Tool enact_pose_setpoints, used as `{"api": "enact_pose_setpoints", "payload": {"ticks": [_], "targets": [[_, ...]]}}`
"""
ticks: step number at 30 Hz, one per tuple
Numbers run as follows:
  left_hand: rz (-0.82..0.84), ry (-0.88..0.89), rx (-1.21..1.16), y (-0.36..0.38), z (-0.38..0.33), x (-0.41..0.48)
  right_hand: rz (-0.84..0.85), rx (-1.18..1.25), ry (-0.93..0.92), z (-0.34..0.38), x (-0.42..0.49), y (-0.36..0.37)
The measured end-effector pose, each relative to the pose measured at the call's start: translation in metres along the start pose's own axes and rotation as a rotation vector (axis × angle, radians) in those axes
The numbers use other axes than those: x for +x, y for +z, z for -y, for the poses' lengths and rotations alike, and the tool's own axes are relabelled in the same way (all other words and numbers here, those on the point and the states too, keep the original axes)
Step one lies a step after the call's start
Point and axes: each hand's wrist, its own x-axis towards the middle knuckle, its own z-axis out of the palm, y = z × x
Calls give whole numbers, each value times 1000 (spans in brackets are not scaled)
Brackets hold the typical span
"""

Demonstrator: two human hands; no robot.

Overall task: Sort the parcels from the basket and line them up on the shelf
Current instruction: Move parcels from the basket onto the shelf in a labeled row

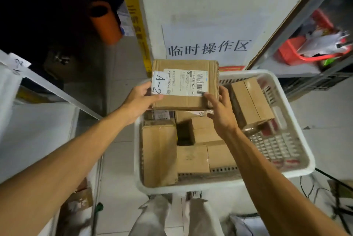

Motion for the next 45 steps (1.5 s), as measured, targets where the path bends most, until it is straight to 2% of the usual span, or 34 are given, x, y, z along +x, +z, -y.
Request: {"api": "enact_pose_setpoints", "payload": {"ticks": [4,13,18,22,28,32,37,40,45], "targets": [[-95,104,-68,-11,-30,-44,72,10,-92,41,-15,19],[-489,242,-176,-71,-77,-162,446,-143,-325,122,-47,94],[-702,391,-239,-109,-80,-236,511,-29,-358,160,-89,170],[-884,547,-240,-128,-80,-290,713,13,-396,183,-119,222],[-1122,684,-134,-147,-74,-365,1094,133,-243,178,-178,296],[-1238,703,-41,-162,-73,-410,1160,187,-254,174,-218,335],[-1373,707,-54,-174,-59,-454,1216,330,-32,169,-270,381],[-1418,756,-123,-183,-52,-476,1288,267,-66,167,-308,405],[-1402,834,-344,-200,-43,-508,1381,237,-127,161,-366,439]]}}
